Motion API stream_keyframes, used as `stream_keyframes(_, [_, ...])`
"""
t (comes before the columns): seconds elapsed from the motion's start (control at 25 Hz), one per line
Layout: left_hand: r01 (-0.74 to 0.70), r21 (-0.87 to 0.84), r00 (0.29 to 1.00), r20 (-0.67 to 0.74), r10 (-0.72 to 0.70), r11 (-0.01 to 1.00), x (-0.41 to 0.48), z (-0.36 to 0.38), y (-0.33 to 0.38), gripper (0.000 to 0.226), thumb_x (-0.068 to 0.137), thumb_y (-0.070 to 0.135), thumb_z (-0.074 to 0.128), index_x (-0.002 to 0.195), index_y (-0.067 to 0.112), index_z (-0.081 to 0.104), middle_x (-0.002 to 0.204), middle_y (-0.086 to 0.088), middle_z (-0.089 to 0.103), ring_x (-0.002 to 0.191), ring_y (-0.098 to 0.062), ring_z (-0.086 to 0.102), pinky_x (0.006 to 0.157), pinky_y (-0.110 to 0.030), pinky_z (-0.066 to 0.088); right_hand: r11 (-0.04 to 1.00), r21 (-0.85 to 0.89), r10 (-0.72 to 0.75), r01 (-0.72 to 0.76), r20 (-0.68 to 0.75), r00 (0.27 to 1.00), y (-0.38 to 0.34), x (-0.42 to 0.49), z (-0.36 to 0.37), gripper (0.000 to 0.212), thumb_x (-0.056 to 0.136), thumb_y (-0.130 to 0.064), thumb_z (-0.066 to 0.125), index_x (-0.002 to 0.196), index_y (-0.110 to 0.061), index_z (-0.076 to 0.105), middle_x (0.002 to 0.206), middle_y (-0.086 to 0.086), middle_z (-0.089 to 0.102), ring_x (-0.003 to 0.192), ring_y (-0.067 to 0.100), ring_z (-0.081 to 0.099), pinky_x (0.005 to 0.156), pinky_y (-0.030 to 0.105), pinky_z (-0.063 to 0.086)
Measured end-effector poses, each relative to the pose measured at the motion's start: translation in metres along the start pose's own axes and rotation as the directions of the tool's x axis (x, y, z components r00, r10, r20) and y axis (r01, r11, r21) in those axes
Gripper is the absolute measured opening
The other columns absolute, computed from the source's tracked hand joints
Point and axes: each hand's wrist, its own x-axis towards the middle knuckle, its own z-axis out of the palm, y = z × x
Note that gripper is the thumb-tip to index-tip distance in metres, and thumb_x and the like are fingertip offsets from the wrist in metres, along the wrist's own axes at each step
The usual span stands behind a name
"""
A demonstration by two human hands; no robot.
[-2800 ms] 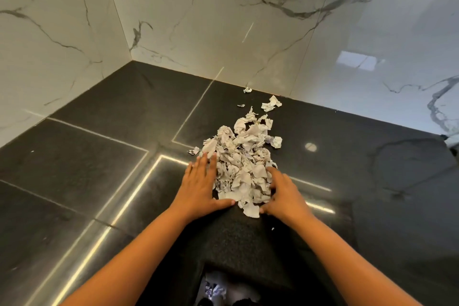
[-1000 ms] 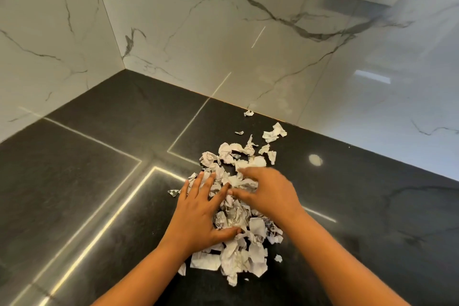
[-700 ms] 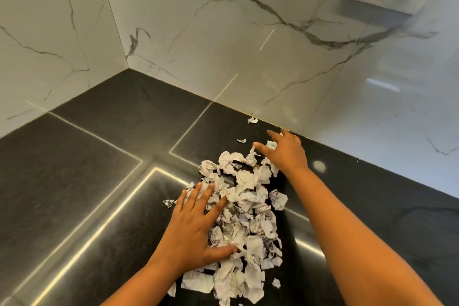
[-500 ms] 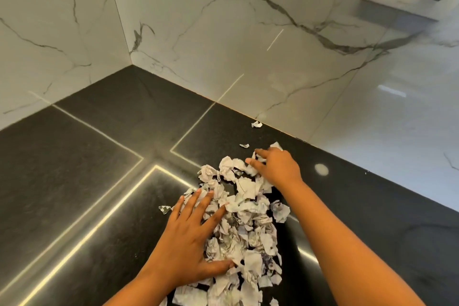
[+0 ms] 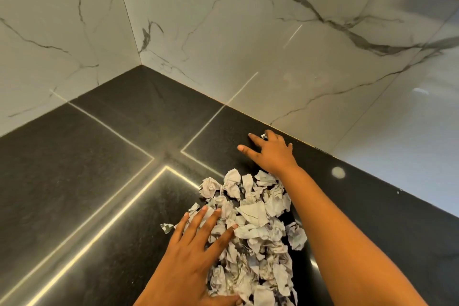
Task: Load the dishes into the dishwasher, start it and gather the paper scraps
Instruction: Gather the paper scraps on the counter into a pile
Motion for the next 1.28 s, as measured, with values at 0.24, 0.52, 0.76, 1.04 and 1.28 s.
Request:
stream_keyframes(0.24, [0.011,0.035,0.999,-0.05,-0.01,0.999,-0.004,-0.007,0.005,0.098,0.069,0.089,0.032,0.147,0.031,0.027,0.153,-0.011,0.026,0.142,-0.029,0.017,0.106,-0.049,0.017,0.986,-0.011,-0.159,0.165,0.22,0.963,-0.049,-0.092,0.032,0.062,0.076,-0.08,0.026,0.134,-0.057,0.028,0.156,-0.005,0.005,0.142,0.037,-0.008,0.106,0.071,-0.001])
stream_keyframes(0.52, [0.002,-0.089,0.996,-0.094,-0.01,0.996,-0.011,-0.015,0.006,0.098,0.069,0.087,0.039,0.149,0.035,0.017,0.158,-0.003,0.008,0.146,-0.025,-0.002,0.112,-0.05,0.007,0.975,0.157,-0.185,0.156,0.188,0.965,-0.05,-0.154,0.016,0.053,0.084,-0.066,0.04,0.131,-0.043,0.045,0.124,-0.005,0.048,0.119,0.018,0.046,0.095,0.037,0.043])
stream_keyframes(0.76, [-0.042,-0.153,0.993,-0.113,0.025,0.987,-0.016,-0.014,0.001,0.099,0.066,0.09,0.036,0.147,0.045,0.0,0.158,0.003,-0.007,0.146,-0.018,-0.008,0.118,-0.049,0.004,0.995,0.055,-0.088,0.077,0.23,0.969,-0.011,-0.229,0.011,0.118,0.051,-0.071,0.07,0.14,-0.055,-0.006,0.155,-0.01,-0.017,0.144,0.022,-0.012,0.116,0.052,0.013])
stream_keyframes(1.04, [-0.262,-0.114,0.965,-0.05,0.257,0.958,-0.017,-0.016,0.002,0.119,0.051,0.095,0.041,0.147,0.042,-0.004,0.158,0.002,-0.01,0.146,-0.02,-0.01,0.115,-0.046,-0.005,1.0,-0.005,0.019,-0.018,0.281,0.959,-0.016,-0.253,0.043,0.139,0.044,-0.057,0.084,0.139,-0.051,-0.018,0.154,-0.001,-0.022,0.141,0.035,-0.016,0.111,0.057,0.018])
stream_keyframes(1.28, [-0.272,-0.088,0.954,-0.158,0.256,0.958,-0.018,-0.01,0.004,0.083,0.062,0.079,0.054,0.135,0.042,0.036,0.133,0.006,0.049,0.124,-0.014,0.038,0.094,-0.042,0.041,0.998,0.063,0.026,-0.03,0.061,0.998,-0.027,-0.251,0.064,0.107,0.053,-0.044,0.083,0.14,-0.047,0.019,0.149,-0.001,0.018,0.134,0.024,0.028,0.1,0.039,0.043])
